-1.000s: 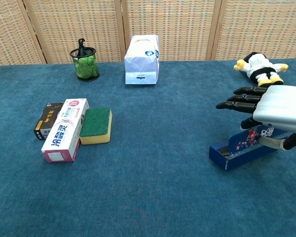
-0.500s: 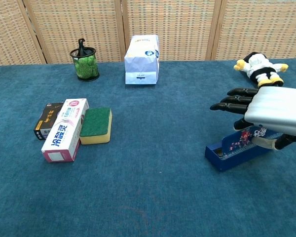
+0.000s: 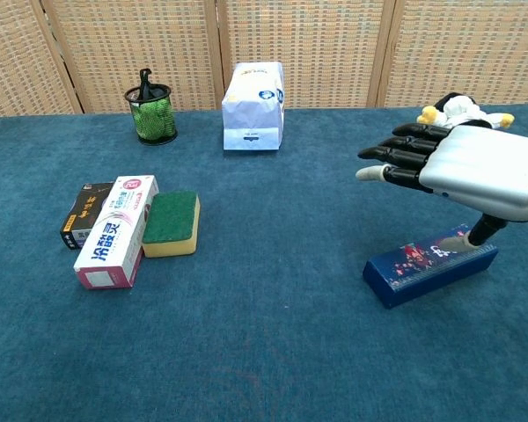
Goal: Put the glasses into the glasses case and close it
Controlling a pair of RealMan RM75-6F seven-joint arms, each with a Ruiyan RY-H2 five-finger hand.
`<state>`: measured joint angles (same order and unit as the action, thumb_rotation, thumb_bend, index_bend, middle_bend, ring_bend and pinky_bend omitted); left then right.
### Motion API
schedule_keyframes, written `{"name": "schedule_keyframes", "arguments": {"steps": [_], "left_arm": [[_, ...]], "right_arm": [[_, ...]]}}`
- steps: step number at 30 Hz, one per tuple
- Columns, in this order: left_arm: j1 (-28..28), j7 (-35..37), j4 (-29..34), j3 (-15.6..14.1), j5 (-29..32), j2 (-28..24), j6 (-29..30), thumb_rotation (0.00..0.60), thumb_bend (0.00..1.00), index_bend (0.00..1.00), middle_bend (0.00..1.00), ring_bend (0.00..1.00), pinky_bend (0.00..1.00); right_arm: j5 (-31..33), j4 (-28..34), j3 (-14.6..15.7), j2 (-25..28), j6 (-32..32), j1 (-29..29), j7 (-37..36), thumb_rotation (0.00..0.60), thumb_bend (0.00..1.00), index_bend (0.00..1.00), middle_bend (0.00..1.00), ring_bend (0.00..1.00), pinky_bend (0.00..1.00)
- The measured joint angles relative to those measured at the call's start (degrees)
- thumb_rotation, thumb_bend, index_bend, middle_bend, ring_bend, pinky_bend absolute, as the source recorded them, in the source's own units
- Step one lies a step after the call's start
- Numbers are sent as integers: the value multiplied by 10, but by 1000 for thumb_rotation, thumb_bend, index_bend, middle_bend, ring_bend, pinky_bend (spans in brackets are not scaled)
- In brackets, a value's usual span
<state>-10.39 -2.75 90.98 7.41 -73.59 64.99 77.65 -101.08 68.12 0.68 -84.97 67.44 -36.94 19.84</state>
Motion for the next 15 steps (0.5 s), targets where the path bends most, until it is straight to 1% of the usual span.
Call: {"name": "schedule_keyframes", "arguments": {"steps": [5,8,12,15], "left_arm": [[-1,0,-1,0,1,0,-2,600,0,0,0,0,0],[-1,-2,-2,0,2,1,-3,600,0,0,0,0,0],[-2,-4,-2,0,3,2,-4,600,0,0,0,0,0],[-2,-6,-1,0,2,3,-3,600,0,0,0,0,0]], "right_arm": [[2,11,-7,9,16,0,-20,600,156,1,0,0,17],[8,36,-5,30,-2,-5,-38,600,156,0,0,0,16],[22,89,3,77,-72,-25,-72,600,156,0,0,0,16],[29,121,13,110,-141,-49,-107,600,162,0,0,0,16]]}}
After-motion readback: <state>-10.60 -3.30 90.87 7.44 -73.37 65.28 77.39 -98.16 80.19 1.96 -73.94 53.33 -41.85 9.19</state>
